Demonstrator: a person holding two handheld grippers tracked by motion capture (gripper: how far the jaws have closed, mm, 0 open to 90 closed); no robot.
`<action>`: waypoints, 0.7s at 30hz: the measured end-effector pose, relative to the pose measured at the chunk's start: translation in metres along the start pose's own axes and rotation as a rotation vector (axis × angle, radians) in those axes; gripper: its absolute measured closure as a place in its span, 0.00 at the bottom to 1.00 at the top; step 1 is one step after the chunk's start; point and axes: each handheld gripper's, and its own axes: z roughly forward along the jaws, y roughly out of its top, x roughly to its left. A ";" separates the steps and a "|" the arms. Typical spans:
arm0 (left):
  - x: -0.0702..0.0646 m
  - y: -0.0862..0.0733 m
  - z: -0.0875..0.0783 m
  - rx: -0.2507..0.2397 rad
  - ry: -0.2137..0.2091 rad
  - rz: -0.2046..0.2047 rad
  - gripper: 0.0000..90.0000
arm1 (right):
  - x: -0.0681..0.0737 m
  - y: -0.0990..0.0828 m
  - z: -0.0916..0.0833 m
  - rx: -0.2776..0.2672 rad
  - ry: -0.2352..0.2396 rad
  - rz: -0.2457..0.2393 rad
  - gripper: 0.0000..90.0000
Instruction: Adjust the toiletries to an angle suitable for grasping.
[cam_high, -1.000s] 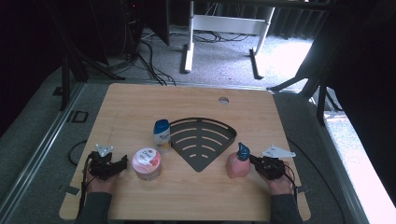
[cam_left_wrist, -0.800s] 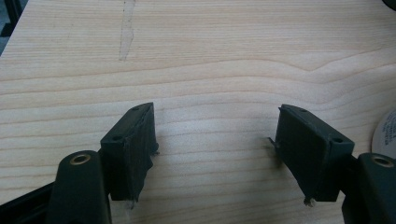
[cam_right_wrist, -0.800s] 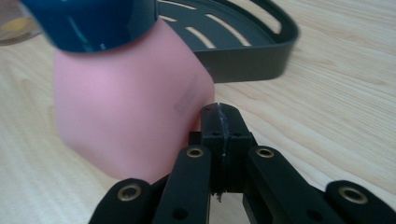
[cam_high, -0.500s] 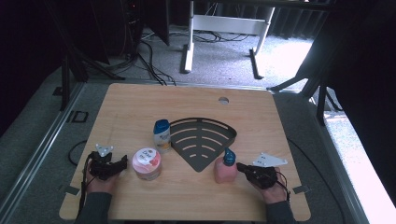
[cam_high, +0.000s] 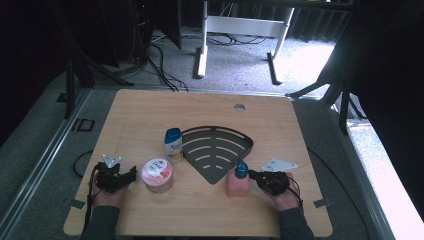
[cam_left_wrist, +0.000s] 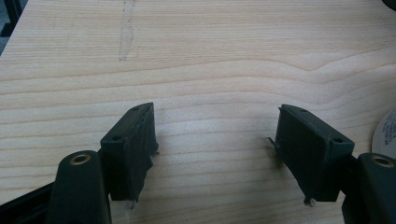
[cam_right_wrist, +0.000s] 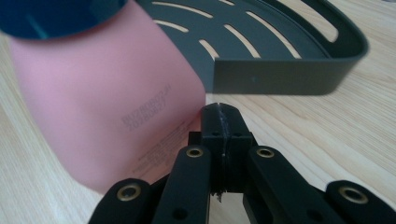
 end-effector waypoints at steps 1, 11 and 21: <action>0.000 0.000 0.000 0.000 0.000 0.000 0.33 | -0.001 0.001 0.002 -0.004 0.011 -0.001 1.00; 0.000 0.000 0.000 0.000 0.000 0.000 0.33 | 0.016 0.012 0.019 -0.003 0.096 -0.057 1.00; 0.000 0.000 0.000 0.000 -0.001 0.000 0.33 | 0.044 0.016 0.008 -0.035 0.091 -0.091 1.00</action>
